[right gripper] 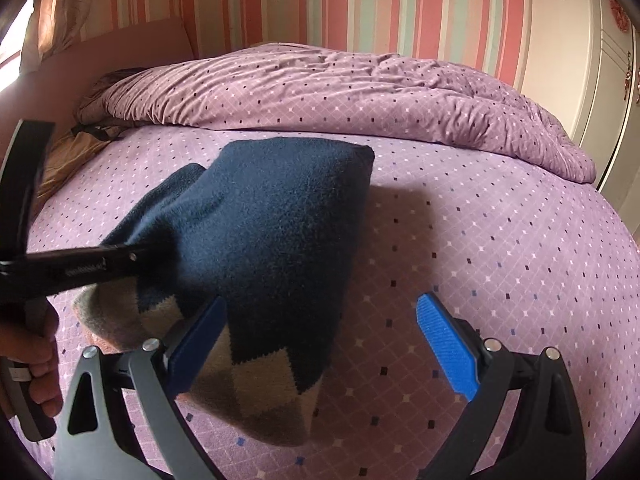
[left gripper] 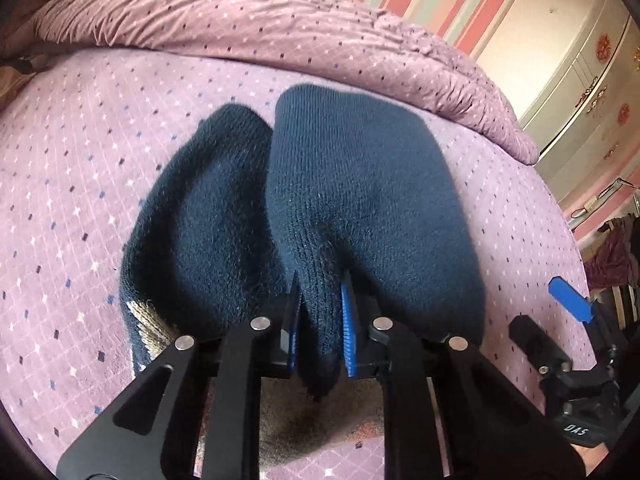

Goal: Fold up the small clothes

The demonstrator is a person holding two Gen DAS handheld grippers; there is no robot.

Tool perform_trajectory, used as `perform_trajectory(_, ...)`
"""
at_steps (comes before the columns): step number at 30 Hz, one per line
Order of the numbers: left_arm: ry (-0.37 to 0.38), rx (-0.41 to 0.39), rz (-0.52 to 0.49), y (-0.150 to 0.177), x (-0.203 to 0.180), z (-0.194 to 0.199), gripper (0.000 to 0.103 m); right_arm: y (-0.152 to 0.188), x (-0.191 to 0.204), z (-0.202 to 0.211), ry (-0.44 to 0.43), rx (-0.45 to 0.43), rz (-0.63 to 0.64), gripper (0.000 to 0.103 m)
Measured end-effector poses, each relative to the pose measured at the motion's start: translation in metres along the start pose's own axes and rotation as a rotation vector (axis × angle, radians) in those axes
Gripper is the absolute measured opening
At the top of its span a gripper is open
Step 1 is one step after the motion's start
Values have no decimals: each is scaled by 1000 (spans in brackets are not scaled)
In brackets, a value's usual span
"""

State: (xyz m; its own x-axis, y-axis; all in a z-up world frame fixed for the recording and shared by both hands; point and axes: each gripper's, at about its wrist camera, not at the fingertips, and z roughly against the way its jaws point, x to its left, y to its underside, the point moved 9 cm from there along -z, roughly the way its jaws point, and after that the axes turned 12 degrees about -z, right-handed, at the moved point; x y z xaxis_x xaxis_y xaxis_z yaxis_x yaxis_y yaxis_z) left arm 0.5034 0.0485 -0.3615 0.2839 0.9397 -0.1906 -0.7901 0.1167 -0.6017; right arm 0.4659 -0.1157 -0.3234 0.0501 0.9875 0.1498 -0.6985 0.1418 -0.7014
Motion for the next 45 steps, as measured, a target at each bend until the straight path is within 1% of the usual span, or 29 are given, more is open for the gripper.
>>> perform_trajectory(3, -52, -25, -50, -6, -3, 12, 14, -2, 0, 0, 13, -1, 7, 96)
perform_trajectory(6, -105, -76, -63, -10, -1, 38, 13, -7, 2, 0, 14, -3, 0, 96)
perform_trajectory(8, -137, -94, -46, -6, 6, 52, 13, -9, 8, -1, 8, -1, 3, 96)
perform_trajectory(10, -166, -75, -22, 5, 19, 53, 13, -10, 16, -3, 0, 0, 6, 96)
perform_trajectory(11, -172, -52, 0, 13, 28, 49, 13, -10, 20, -4, -4, 1, 5, 96)
perform_trajectory(13, -186, -1, 5, 29, 41, 34, 14, -9, 29, -7, -16, 4, 4, 96)
perform_trajectory(16, -215, 13, -17, 45, 51, 21, 17, -2, 42, -18, -3, 22, 24, 96)
perform_trajectory(17, -225, 7, -28, 46, 52, 21, 17, 6, 44, -27, 17, 52, 40, 96)
perform_trajectory(19, -228, 9, -17, 50, 55, 17, 22, 26, 43, -47, 32, 136, 49, 98)
perform_trajectory(20, -228, 11, -13, 52, 58, 15, 25, 33, 39, -54, 33, 156, 36, 101)
perform_trajectory(21, -229, 7, -8, 53, 60, 13, 31, 38, 36, -58, 30, 158, 27, 101)
perform_trajectory(22, -227, 3, -4, 55, 62, 11, 34, 41, 33, -60, 19, 164, 12, 101)
perform_trajectory(24, -214, -20, -6, 56, 61, 11, 34, 45, 30, -63, 6, 171, -7, 101)
perform_trajectory(26, -220, -20, -12, 56, 57, 12, 34, 46, 29, -63, 3, 180, -15, 101)
perform_trajectory(28, -231, -22, -12, 56, 55, 16, 38, 44, 29, -62, 9, 181, -11, 101)
perform_trajectory(30, -238, -22, -21, 60, 53, 19, 39, 46, 27, -60, 7, 185, -6, 101)
perform_trajectory(35, -227, -31, -36, 79, 50, 39, 41, 60, 24, -51, 15, 184, 6, 101)
perform_trajectory(37, -251, -27, -54, 87, 53, 45, 53, 64, 23, -48, 20, 187, 0, 101)
perform_trajectory(38, -261, -23, -64, 90, 54, 46, 55, 65, 23, -46, 23, 188, 1, 101)
perform_trajectory(39, -274, -18, -75, 94, 57, 47, 59, 66, 24, -44, 24, 188, 5, 101)
perform_trajectory(41, -274, -9, -75, 96, 59, 47, 61, 70, 24, -42, 32, 192, 15, 101)
perform_trajectory(42, -295, -4, -85, 96, 60, 46, 65, 71, 24, -42, 36, 194, 20, 101)
perform_trajectory(43, -316, -6, -93, 96, 61, 46, 71, 72, 24, -41, 40, 194, 19, 101)
perform_trajectory(44, -338, -14, -104, 96, 63, 46, 75, 73, 23, -42, 44, 197, 9, 101)
perform_trajectory(45, -383, -11, -128, 99, 70, 40, 89, 73, 22, -43, 43, 204, 0, 101)
